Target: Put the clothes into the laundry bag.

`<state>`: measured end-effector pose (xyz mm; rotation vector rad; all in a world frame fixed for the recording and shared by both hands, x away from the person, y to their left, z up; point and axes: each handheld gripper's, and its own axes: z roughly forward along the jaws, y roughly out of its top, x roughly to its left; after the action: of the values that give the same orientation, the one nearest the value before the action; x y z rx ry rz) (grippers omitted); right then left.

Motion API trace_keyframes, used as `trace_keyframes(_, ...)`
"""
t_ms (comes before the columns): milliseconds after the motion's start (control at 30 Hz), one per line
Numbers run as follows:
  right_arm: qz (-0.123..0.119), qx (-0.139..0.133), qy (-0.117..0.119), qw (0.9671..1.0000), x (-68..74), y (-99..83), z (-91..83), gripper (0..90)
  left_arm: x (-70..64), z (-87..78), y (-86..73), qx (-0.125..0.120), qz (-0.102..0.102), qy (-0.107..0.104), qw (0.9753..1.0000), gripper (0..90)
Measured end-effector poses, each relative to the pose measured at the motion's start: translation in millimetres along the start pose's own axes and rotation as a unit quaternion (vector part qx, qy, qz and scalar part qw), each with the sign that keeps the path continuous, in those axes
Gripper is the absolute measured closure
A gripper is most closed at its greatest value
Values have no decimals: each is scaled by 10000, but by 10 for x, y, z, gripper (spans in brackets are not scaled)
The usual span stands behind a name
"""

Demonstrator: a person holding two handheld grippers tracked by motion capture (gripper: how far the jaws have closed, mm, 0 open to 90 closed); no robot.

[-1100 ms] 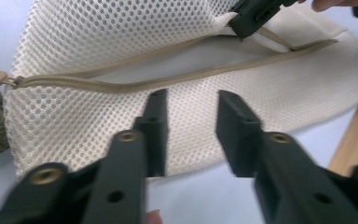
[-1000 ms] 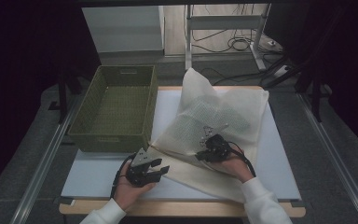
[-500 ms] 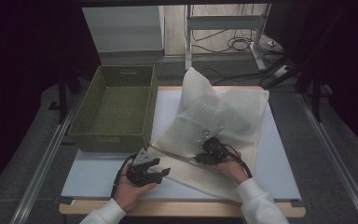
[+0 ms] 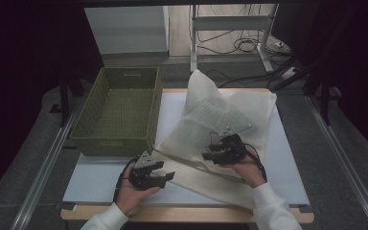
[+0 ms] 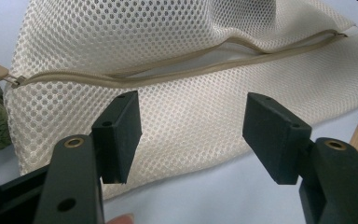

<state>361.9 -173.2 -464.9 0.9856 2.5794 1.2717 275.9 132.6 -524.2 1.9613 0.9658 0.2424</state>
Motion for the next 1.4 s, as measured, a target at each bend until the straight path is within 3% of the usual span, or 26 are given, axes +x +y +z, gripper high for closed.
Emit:
trace_keyframes(167, 111, -278, -350, 9989, -13, -128, -199, 408, 13, -10, 4, -19, 11, -10, 10000, 357)
trace_keyframes(300, 199, -547, -523, 9969, -48, -364, -378, 382, 20, -31, 20, -82, -12, 36, 10000, 345)
trace_keyframes(433, 351, -730, -576, 9950, -157, -428, -453, 347, 19, -3, 38, -82, 11, 115, 9999, 329)
trace_keyframes(567, 273, -728, -552, 9954, -182, -444, -461, 320, -4, -9, 25, 16, 77, 216, 9997, 313)
trace_keyframes(700, 227, -786, -576, 9950, -174, -470, -507, 301, -21, -36, 44, -42, 86, 313, 9995, 310)
trace_keyframes(867, 147, -994, -817, 9916, -175, -567, -692, 282, -46, -42, 64, 80, 357, 378, 9986, 318)
trace_keyframes(933, 186, -1064, -921, 9899, -189, -642, -780, 272, -58, -83, 56, 59, 425, 463, 9980, 316)
trace_keyframes(1067, 306, -1035, -1203, 9868, -244, -899, -928, 261, -15, -154, 15, 39, 363, 514, 9980, 311)
trace_keyframes(1233, 744, -1087, -1414, 9811, -366, -1258, -1078, 262, 51, -217, -26, 28, 266, 578, 9980, 301)
trace_keyframes(1400, 709, -1042, -1451, 9814, -420, -1341, -1082, 262, 51, -241, -22, -29, 264, 671, 9974, 263)
